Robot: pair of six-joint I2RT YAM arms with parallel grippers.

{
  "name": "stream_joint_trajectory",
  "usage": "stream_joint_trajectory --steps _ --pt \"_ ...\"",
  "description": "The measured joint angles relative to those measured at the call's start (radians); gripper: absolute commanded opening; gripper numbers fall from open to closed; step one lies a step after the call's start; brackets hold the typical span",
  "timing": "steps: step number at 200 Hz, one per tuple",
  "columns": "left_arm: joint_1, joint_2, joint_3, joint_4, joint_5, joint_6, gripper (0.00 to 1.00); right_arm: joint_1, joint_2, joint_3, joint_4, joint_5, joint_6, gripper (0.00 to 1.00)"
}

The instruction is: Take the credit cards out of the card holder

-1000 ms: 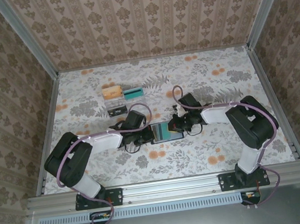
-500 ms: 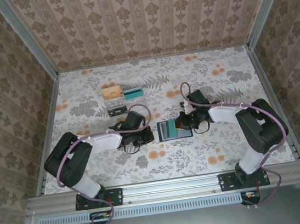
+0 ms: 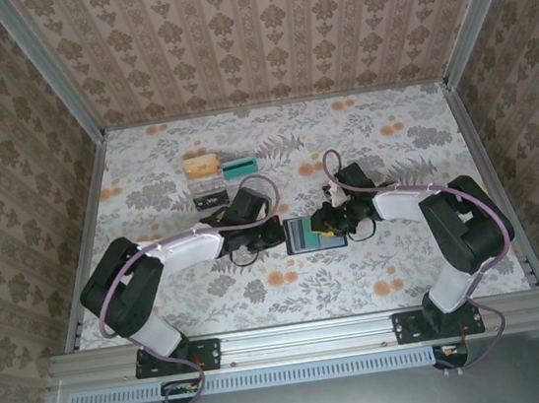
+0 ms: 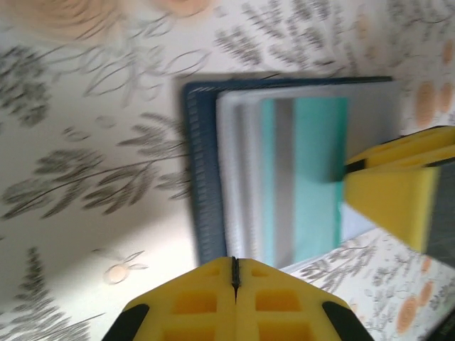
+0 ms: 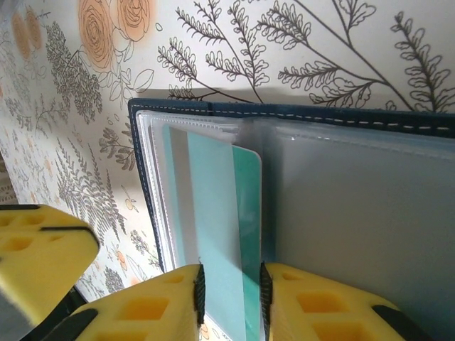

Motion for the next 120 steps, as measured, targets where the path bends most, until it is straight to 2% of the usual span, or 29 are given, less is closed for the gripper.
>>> stream_joint_trajectory --steps 72,96,120 --pt "-0.022 0.149 0.060 0.028 0.047 0.004 0.00 0.000 0.009 0.000 0.000 0.000 0.000 0.13" --pt "-0.022 0.161 0.079 0.014 0.048 0.004 0.00 0.000 0.013 0.000 -0.001 0.004 -0.008 0.00" --pt "-0.022 0.169 0.097 -0.016 0.041 0.004 0.00 0.000 0.013 0.000 -0.008 0.008 -0.019 0.00"
